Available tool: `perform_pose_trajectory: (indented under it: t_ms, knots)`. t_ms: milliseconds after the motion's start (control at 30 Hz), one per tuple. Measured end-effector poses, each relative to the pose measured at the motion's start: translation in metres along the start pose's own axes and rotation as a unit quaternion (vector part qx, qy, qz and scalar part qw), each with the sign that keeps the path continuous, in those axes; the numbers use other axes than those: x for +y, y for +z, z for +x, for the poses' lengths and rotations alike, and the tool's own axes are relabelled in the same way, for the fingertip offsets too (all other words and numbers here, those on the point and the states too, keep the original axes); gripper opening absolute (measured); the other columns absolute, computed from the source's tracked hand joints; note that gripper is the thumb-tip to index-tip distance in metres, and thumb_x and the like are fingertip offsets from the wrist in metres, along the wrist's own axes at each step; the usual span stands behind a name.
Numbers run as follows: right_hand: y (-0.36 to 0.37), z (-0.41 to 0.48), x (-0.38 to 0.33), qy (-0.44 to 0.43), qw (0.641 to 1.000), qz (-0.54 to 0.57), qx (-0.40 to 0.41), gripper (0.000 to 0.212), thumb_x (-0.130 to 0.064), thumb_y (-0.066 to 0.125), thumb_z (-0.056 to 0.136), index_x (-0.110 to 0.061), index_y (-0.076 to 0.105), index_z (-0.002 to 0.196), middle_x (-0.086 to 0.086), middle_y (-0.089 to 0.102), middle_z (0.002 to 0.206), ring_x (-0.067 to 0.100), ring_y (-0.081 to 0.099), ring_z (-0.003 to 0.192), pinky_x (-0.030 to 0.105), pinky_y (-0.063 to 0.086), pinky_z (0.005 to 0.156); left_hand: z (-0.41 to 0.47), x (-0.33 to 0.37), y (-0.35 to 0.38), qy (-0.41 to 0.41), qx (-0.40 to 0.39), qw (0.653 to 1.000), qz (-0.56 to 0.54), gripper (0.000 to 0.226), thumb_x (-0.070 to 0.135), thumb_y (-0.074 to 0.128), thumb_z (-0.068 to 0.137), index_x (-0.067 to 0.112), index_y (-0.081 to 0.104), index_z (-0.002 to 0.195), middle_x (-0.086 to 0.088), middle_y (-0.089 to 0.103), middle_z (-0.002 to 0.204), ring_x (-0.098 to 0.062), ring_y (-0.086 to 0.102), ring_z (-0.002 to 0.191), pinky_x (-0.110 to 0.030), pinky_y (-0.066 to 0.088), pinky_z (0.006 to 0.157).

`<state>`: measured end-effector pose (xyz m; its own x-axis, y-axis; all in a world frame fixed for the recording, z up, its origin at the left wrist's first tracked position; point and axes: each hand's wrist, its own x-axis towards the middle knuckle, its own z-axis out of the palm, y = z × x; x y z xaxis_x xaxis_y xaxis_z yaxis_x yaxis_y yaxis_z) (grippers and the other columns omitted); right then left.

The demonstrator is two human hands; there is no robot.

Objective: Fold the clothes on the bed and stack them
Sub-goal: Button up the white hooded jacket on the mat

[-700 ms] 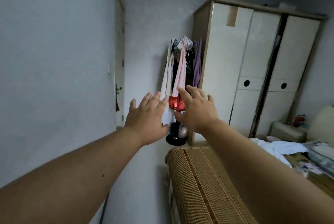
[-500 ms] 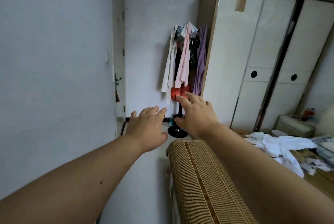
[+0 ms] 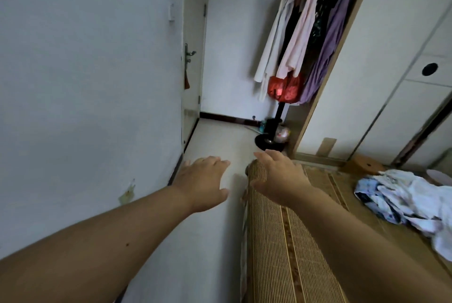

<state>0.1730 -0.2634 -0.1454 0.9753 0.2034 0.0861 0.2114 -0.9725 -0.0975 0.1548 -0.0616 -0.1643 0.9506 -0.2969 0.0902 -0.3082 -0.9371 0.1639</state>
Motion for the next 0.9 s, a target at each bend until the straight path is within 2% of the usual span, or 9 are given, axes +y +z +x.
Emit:
perform_pose_trajectory:
  t_ms: [100, 233, 600, 733, 900]
  knots:
    - [0.025, 0.019, 0.001, -0.009, 1.000, 0.018, -0.024, 0.079, -0.052, 0.063, 0.082, -0.035, 0.022, 0.148, -0.002, 0.026, 0.155, 0.023, 0.027, 0.141, 0.053, 0.024, 0.111, 0.015, -0.016, 0.017, -0.012, -0.031, 0.999, -0.006, 0.072, 0.050, 0.050, 0.087, 0.030, 0.021, 0.150, 0.001, 0.024, 0.157, -0.020, 0.026, 0.142, -0.051, 0.020, 0.114]
    - [0.055, 0.054, -0.001, -0.005, 0.997, 0.024, -0.074, 0.077, -0.054, 0.061, 0.083, -0.035, 0.022, 0.148, -0.003, 0.028, 0.154, 0.021, 0.032, 0.138, 0.052, 0.026, 0.110, 0.047, -0.043, 0.037, -0.014, -0.053, 0.998, -0.027, 0.071, 0.050, 0.050, 0.088, 0.030, 0.023, 0.150, 0.002, 0.026, 0.156, -0.019, 0.029, 0.140, -0.045, 0.022, 0.112]
    - [0.109, 0.188, -0.014, 0.071, 0.984, 0.082, -0.141, 0.064, -0.050, 0.056, 0.089, -0.032, 0.032, 0.145, -0.004, 0.037, 0.149, 0.019, 0.043, 0.131, 0.053, 0.025, 0.111, 0.172, -0.159, 0.076, 0.002, -0.154, 0.987, -0.055, 0.075, 0.052, 0.048, 0.090, 0.032, 0.011, 0.153, 0.002, 0.023, 0.158, -0.018, 0.026, 0.142, -0.043, 0.021, 0.115]
    - [0.125, 0.228, -0.010, 0.088, 0.977, 0.095, -0.169, 0.059, -0.048, 0.056, 0.089, -0.031, 0.036, 0.142, -0.003, 0.041, 0.146, 0.018, 0.047, 0.126, 0.053, 0.032, 0.110, 0.222, -0.181, 0.085, 0.015, -0.170, 0.984, -0.059, 0.073, 0.052, 0.048, 0.091, 0.030, 0.015, 0.153, 0.002, 0.022, 0.158, -0.018, 0.024, 0.142, -0.042, 0.021, 0.115]
    - [0.140, 0.284, 0.013, 0.115, 0.971, 0.095, -0.184, 0.056, -0.049, 0.055, 0.089, -0.032, 0.039, 0.140, -0.004, 0.043, 0.144, 0.017, 0.047, 0.126, 0.051, 0.032, 0.109, 0.280, -0.195, 0.104, 0.021, -0.191, 0.979, -0.071, 0.070, 0.052, 0.047, 0.092, 0.030, 0.018, 0.152, 0.003, 0.021, 0.158, -0.016, 0.022, 0.143, -0.041, 0.017, 0.117]
